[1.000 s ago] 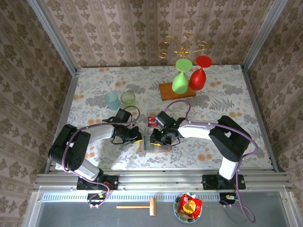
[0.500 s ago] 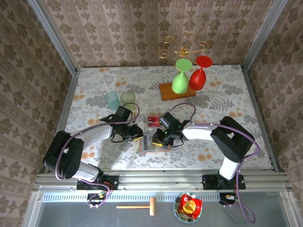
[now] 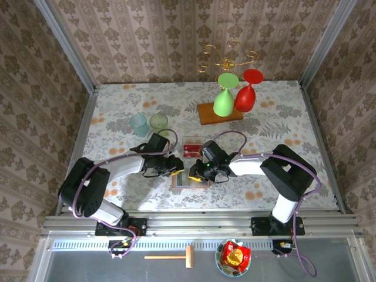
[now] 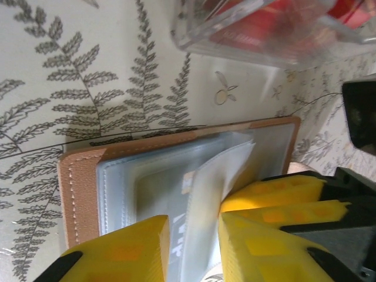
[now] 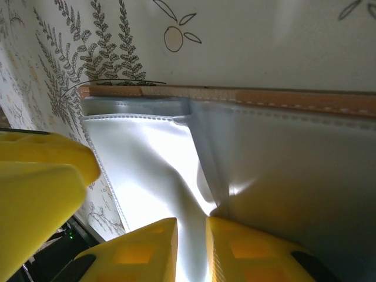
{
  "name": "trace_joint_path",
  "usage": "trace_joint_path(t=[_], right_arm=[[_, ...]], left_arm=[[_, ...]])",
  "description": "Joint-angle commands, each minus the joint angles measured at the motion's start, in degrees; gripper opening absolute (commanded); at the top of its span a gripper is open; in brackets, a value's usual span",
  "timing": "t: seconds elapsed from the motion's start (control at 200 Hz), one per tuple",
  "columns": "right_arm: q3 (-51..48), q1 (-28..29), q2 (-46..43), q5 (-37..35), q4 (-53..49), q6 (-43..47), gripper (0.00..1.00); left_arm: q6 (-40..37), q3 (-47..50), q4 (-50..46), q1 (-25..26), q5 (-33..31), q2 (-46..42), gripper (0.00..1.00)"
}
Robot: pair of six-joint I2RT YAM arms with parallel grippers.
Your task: Take the credit cards out of the card holder
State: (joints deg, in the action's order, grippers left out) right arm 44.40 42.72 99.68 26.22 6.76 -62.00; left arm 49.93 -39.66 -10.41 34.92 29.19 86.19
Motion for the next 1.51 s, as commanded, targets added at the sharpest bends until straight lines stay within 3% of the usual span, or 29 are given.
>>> trace_joint_path(t=[0.0,0.385,0.695,0.985,1.195,1.5], right_arm=[[-1.38,-0.19,-0.34,0.58,1.09,-1.34,0.20],[-4.06,-0.20,-3.69,0.06,4.33,-3.27,0.24],[-2.22,-1.85,-18.17,-9.20,-15.11,3.44,0.30],[-2.78,-5.56,-30.26,-13.72,-24.43,7.22,0.30],[-4.36,-6.07,-32.79,-13.48,-24.59,6.58,0.30],[-5.03,-5.98,-30.97,-11.35,-21.48,5.34,0.28]], left_arm=[[1.02,0.80,1.17,0.59,1.13,1.19,0.28],[2.36,0.42,2.64,2.62,3.24,0.68,0.24],[2.02,-4.25,0.03,5.10,3.45,-0.38,0.31],[1.70,-11.96,0.79,9.86,4.03,7.50,0.38],[2.56,-15.63,3.45,13.06,4.98,14.36,0.40],[1.28,-13.94,2.71,11.19,3.51,9.91,0.41]])
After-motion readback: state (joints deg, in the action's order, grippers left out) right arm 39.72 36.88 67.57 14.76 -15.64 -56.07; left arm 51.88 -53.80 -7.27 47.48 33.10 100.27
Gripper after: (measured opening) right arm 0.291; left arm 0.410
